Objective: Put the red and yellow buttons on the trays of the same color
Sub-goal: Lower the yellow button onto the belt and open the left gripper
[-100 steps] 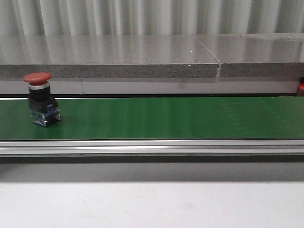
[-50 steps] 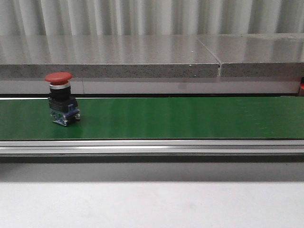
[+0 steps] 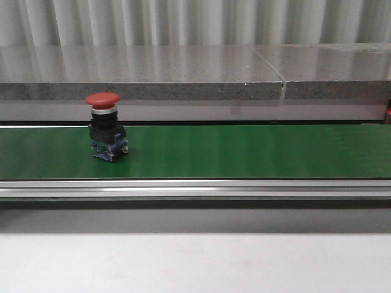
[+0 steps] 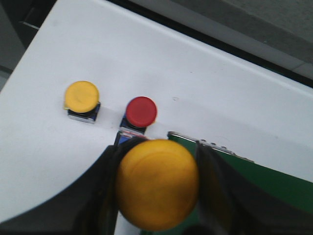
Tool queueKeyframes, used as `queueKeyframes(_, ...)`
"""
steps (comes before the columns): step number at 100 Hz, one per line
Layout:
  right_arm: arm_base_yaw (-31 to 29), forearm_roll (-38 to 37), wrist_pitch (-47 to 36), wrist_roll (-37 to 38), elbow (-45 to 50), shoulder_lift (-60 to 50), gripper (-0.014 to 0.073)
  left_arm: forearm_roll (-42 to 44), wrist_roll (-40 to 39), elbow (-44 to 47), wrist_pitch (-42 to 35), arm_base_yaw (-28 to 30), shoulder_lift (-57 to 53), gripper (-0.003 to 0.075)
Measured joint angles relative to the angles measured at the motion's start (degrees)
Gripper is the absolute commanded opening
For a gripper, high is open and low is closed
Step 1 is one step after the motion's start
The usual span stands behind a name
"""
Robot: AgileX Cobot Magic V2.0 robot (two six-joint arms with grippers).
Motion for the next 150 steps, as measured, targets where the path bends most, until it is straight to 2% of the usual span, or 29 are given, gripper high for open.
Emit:
queueKeyframes(27,0.0,0.0,0.0,0.0,0.0,0.0,-0.0068,-0.1,0.4,6.1,0.6,-7.4,-2.2,-0.0011)
queueKeyframes(40,0.0,0.0,0.0,0.0,0.0,0.0,-0.0068,-0.1,0.6,10.5,-1.5,-9.7,-2.2,-0.0011)
queueKeyframes(65,0.0,0.0,0.0,0.0,0.0,0.0,-0.0068,-0.1,1.9,16.1,-6.8,-10.5,-2.0,-0.0011)
queueKeyframes(91,0.0,0.0,0.0,0.0,0.0,0.0,-0.0068,-0.1,2.0,16.5,-8.5,-10.5,1.2,0.0008)
queueKeyframes(96,0.0,0.0,0.0,0.0,0.0,0.0,-0.0068,-0.2,2.0,16.5,-8.5,-10.5,1.5,0.0040)
queueKeyframes(103,0.0,0.0,0.0,0.0,0.0,0.0,-0.0068,-0.3,2.2,16.5,-8.4,-10.5,1.6,0.0129)
queueKeyframes(108,0.0,0.0,0.0,0.0,0.0,0.0,-0.0068,-0.4,2.1,16.5,-8.1,-10.5,1.6,0.0222)
queueKeyframes(124,0.0,0.0,0.0,0.0,0.0,0.0,-0.0068,-0.4,2.3,16.5,-7.0,-10.5,1.6,0.0624)
queueKeyframes(129,0.0,0.0,0.0,0.0,0.0,0.0,-0.0068,-0.5,2.3,16.5,-7.0,-10.5,1.6,0.0692)
queueKeyframes(136,0.0,0.0,0.0,0.0,0.0,0.0,-0.0068,-1.1,2.9,16.5,-6.9,-10.7,1.4,0.0702)
queueKeyframes(150,0.0,0.0,0.0,0.0,0.0,0.0,-0.0068,-1.4,4.2,16.5,-7.1,-12.2,-0.4,0.0651)
